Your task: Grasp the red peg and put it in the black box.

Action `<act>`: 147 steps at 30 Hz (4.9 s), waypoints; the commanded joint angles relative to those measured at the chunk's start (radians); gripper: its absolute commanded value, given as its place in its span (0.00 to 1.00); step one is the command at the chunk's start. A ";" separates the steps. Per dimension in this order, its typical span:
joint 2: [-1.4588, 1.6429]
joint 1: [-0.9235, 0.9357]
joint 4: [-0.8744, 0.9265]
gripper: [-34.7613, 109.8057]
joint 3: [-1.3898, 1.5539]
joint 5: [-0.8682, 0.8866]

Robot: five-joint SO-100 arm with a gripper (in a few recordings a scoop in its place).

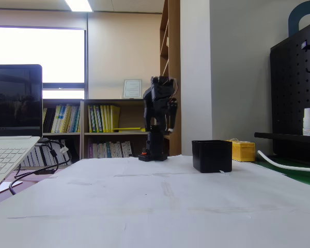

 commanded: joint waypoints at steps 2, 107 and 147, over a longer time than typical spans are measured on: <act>-0.192 0.038 -0.092 0.24 -0.229 -0.035; -1.190 0.009 0.120 0.25 -1.068 -0.132; -1.190 0.009 0.120 0.25 -1.068 -0.132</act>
